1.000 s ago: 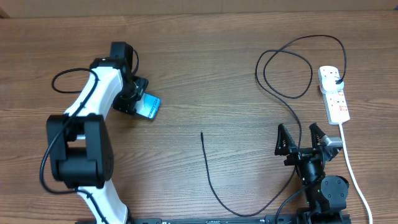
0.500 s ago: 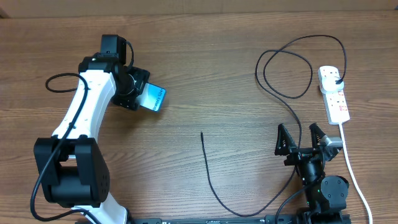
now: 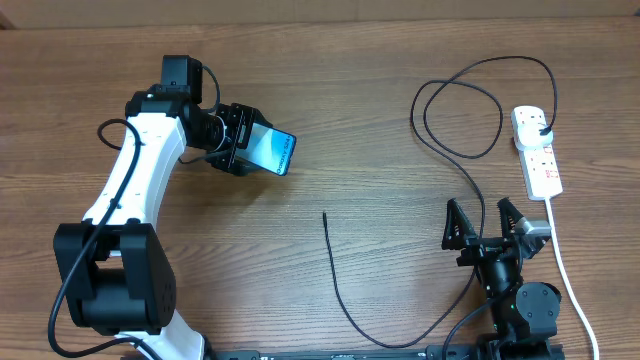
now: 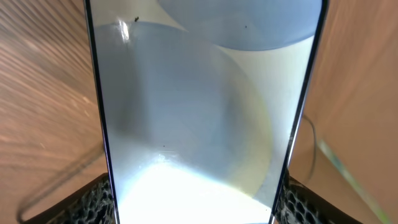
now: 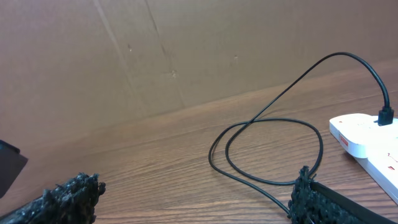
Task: Plug charger to phone and switch on socket
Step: 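Lift the phone with the left gripper and tilt it upright toward center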
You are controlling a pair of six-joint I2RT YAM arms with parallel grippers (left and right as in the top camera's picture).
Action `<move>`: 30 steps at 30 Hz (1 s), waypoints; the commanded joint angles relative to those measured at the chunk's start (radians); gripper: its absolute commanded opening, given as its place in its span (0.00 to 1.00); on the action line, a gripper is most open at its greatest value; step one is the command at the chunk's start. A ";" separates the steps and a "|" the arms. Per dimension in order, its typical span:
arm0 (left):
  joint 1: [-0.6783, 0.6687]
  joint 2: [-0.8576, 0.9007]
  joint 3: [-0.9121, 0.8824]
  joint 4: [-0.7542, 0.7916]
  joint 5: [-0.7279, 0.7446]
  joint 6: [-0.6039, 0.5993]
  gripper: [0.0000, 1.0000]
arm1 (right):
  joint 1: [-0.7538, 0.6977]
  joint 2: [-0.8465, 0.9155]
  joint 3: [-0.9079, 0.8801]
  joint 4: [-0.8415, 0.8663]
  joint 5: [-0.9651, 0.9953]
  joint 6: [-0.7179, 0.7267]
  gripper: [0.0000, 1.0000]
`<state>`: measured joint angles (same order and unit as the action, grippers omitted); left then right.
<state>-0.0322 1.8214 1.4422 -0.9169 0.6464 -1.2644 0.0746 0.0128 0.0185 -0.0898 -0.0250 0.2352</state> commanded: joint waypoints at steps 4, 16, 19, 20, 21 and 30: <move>0.001 -0.043 0.001 0.002 0.262 0.012 0.04 | 0.004 -0.010 -0.011 0.005 0.009 0.001 1.00; 0.001 -0.043 0.001 0.001 0.508 0.031 0.04 | 0.004 -0.010 -0.011 0.005 0.009 0.001 1.00; 0.001 -0.043 0.001 0.002 0.558 0.035 0.04 | 0.004 -0.010 -0.011 0.005 0.009 0.001 1.00; 0.001 -0.043 0.001 0.002 0.566 0.036 0.04 | 0.004 -0.010 -0.011 0.005 0.009 0.001 1.00; 0.001 -0.043 0.001 0.002 0.579 0.039 0.04 | 0.004 -0.010 -0.011 0.005 0.009 0.001 1.00; 0.001 -0.043 0.001 0.002 0.612 0.057 0.04 | 0.004 -0.010 -0.011 0.005 0.009 0.001 1.00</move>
<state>-0.0322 1.8214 1.4422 -0.9165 1.1851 -1.2327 0.0746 0.0128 0.0185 -0.0902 -0.0254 0.2356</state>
